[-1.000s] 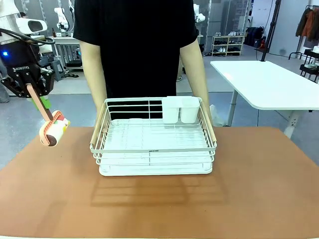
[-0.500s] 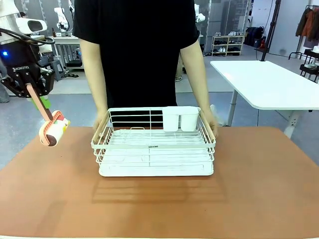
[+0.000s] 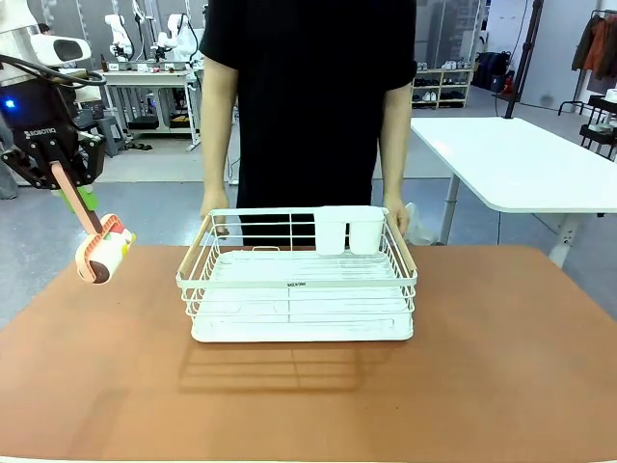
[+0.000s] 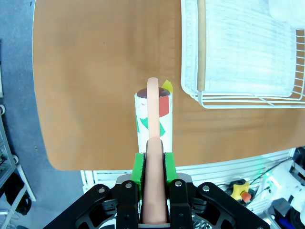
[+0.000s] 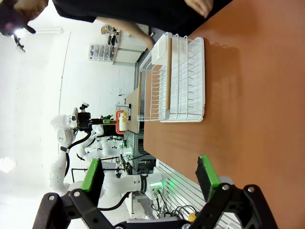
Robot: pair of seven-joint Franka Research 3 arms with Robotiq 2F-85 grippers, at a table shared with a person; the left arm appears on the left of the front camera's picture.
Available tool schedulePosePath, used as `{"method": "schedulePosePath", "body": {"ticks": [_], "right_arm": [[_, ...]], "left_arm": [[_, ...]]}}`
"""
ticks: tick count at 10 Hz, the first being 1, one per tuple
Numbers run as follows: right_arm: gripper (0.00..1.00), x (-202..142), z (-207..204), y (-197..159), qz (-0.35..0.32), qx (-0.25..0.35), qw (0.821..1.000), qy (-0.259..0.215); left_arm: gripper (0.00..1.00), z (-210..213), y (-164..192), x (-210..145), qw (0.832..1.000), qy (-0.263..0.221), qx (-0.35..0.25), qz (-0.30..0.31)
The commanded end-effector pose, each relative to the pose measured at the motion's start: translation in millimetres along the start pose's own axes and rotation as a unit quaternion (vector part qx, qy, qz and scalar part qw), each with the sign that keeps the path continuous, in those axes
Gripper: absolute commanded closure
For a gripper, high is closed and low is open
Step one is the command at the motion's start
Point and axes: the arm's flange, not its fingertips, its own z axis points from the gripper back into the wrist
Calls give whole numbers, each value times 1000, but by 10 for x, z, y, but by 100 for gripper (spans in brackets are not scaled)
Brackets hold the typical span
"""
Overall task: Clean the table.
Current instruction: Place the Lint Roller down when the Dish drying rack is positioned in the middle of the table.
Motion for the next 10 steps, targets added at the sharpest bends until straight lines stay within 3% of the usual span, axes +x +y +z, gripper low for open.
{"method": "schedulePosePath", "body": {"ticks": [1,3,5,6,7,8,9,10], "right_arm": [[0,-33,13,34,2,1,1000,3],[0,-33,13,34,2,1,1000,3],[0,-33,13,34,2,1,1000,3],[0,-33,13,34,2,1,1000,3],[0,-33,13,34,2,1,1000,3],[0,-33,13,34,2,1,1000,3],[0,-33,13,34,2,1,1000,3],[0,-33,13,34,2,1,1000,3]], "left_arm": [[79,58,13,-22,1000,4,8,-1],[79,0,0,0,1000,0,0,0],[79,-51,-1,218,994,-2,-8,113],[79,-69,-10,323,976,-24,15,216],[79,-115,0,379,960,-46,28,274],[79,-158,-4,459,925,-91,15,368],[79,-236,-2,571,873,-103,4,477],[79,-391,64,726,809,-131,-16,573]]}}
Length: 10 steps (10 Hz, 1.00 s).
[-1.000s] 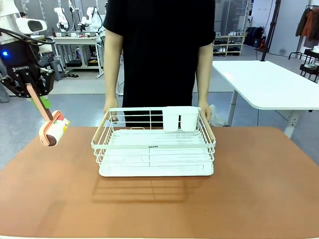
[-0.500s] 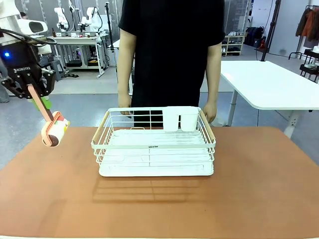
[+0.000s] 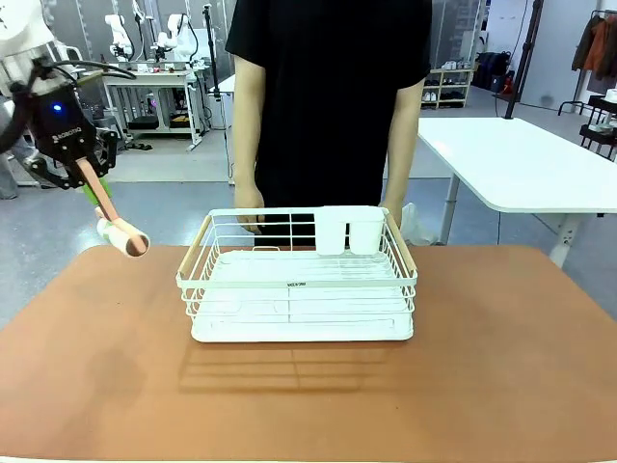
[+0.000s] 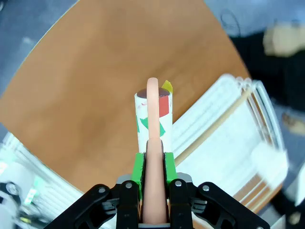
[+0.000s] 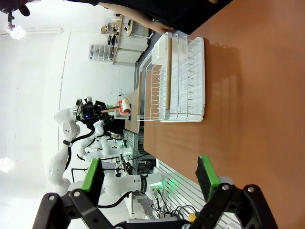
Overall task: Clean the table.
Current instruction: Place the Lint Roller down when the Dish drying rack is positioned in the middle of the table.
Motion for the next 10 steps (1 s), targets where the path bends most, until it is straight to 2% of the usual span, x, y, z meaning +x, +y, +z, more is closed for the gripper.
{"method": "schedulePosePath", "body": {"ticks": [1,2,3,4,5,8,10], "right_arm": [[0,-33,14,34,2,1,1000,3],[0,-33,14,34,2,1,1000,3],[0,-33,14,34,2,1,1000,3],[0,-33,14,34,2,1,1000,3],[0,-33,14,34,2,1,1000,3],[0,-33,14,34,2,1,1000,3],[0,-33,14,34,2,1,1000,3]], "left_arm": [[79,-353,-152,92,965,-93,-45,242],[79,-529,-92,57,966,-106,-57,228],[79,-697,-33,1,959,-142,-80,230],[79,-844,29,-40,958,-140,-110,227],[79,-1004,105,-10,951,-131,-127,250],[79,-1382,250,97,945,-140,-129,266],[79,-1530,282,160,942,-120,-162,270]]}}
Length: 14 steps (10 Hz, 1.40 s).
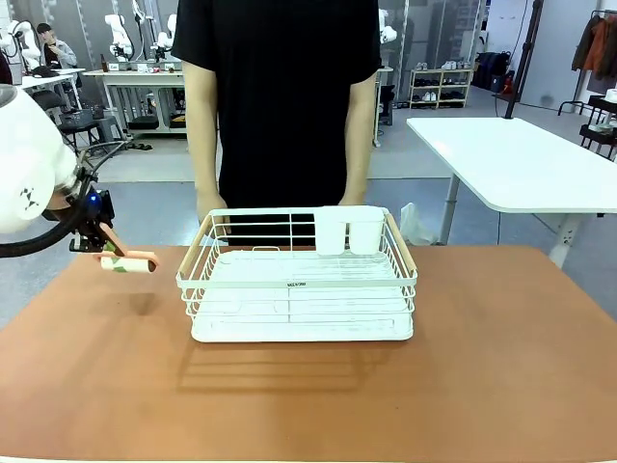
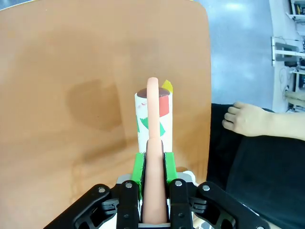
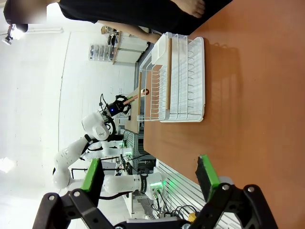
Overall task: Clean the table.
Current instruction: Place the Lint Roller down when the Dish drying rack is positioned in the middle of the table.
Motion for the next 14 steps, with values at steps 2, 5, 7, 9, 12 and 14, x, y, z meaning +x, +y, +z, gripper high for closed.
{"method": "schedulePosePath", "body": {"ticks": [2,5,7,9,12,14], "right_arm": [[0,-33,14,34,2,1,1000,3],[0,-33,14,34,2,1,1000,3],[0,-33,14,34,2,1,1000,3],[0,-33,14,34,2,1,1000,3],[0,-33,14,34,2,1,1000,3],[0,-33,14,34,2,1,1000,3]], "left_arm": [[79,-223,-3,-60,999,10,-29,21],[79,-356,55,-39,999,23,-21,29],[79,-408,89,-43,999,26,-19,32],[79,-438,100,-35,999,22,-13,25],[42,-440,111,-57,999,24,-4,29],[4,-428,109,-72,999,21,-2,37]]}}
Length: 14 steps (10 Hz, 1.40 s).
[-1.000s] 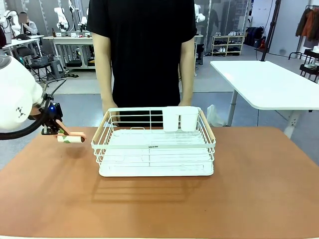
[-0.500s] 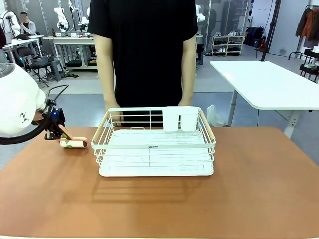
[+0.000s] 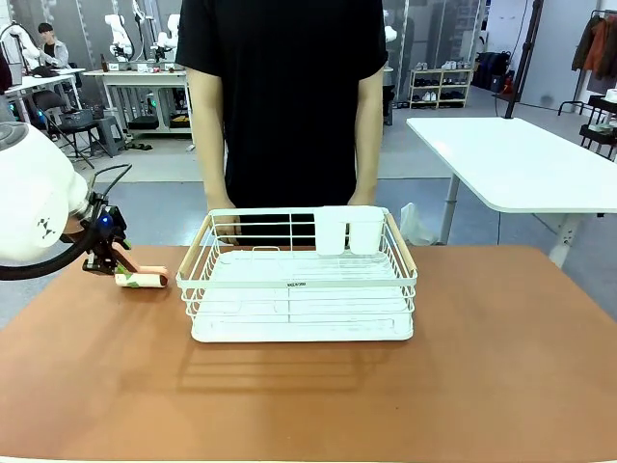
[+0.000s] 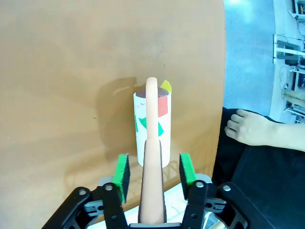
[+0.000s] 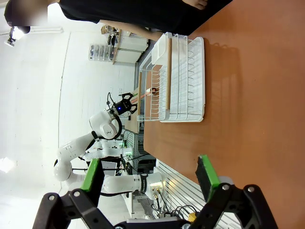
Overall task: Clean the table.
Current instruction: Place the Lint Roller down when the Dish drying rack is positioned in the middle of the table.
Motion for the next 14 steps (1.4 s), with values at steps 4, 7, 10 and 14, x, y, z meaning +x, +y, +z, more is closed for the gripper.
{"method": "schedulePosePath", "body": {"ticks": [4,7,10,14], "right_arm": [[0,-33,14,34,2,1,1000,3],[0,-33,14,34,2,1,1000,3],[0,-33,14,34,2,1,1000,3],[0,-33,14,34,2,1,1000,3]], "left_arm": [[0,171,2,-109,996,-36,78,37],[0,313,32,-89,993,-28,105,53],[0,408,43,-75,989,-29,132,66],[0,393,69,-44,989,-30,135,60]]}}
